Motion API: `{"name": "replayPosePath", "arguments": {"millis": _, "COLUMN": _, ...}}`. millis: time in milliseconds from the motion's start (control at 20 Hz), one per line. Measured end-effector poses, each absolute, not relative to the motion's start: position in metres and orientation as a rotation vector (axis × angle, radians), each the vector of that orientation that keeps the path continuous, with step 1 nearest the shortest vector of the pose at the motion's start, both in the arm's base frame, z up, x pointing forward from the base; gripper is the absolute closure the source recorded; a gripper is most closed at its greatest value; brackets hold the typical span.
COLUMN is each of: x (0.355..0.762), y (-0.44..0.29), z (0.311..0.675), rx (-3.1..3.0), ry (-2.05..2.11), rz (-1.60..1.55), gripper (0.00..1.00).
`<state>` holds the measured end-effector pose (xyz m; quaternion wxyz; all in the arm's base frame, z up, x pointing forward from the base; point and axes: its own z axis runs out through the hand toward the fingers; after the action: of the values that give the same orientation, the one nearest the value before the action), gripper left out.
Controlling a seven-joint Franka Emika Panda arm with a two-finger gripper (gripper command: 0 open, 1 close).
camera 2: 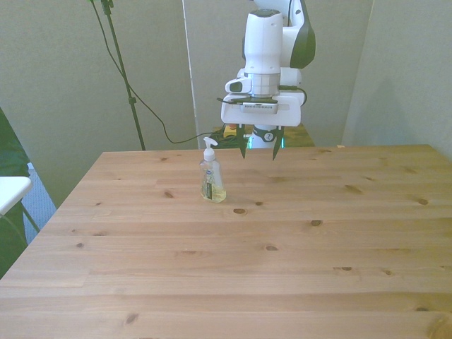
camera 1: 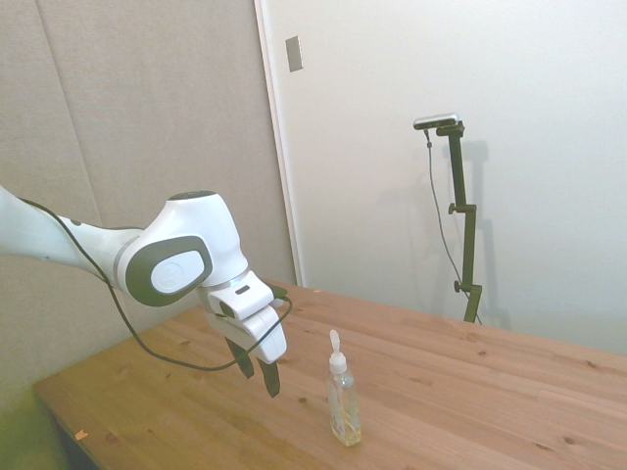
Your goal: Knock down the sanitizer
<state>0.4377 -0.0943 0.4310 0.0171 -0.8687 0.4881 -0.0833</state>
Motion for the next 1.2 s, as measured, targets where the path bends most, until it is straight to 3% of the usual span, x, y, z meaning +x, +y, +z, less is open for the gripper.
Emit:
{"name": "replayPosePath", "arguments": {"millis": 800, "x": 0.446, "y": -0.138, "z": 0.428, "rx": -2.624, "ry": 1.626, "rz": -0.251, "gripper": 1.0}}
{"name": "replayPosePath", "arguments": {"millis": 1200, "x": 0.488, "y": -0.18, "z": 0.427, "rx": -2.584, "ry": 1.705, "rz": -0.261, "gripper": 1.0}}
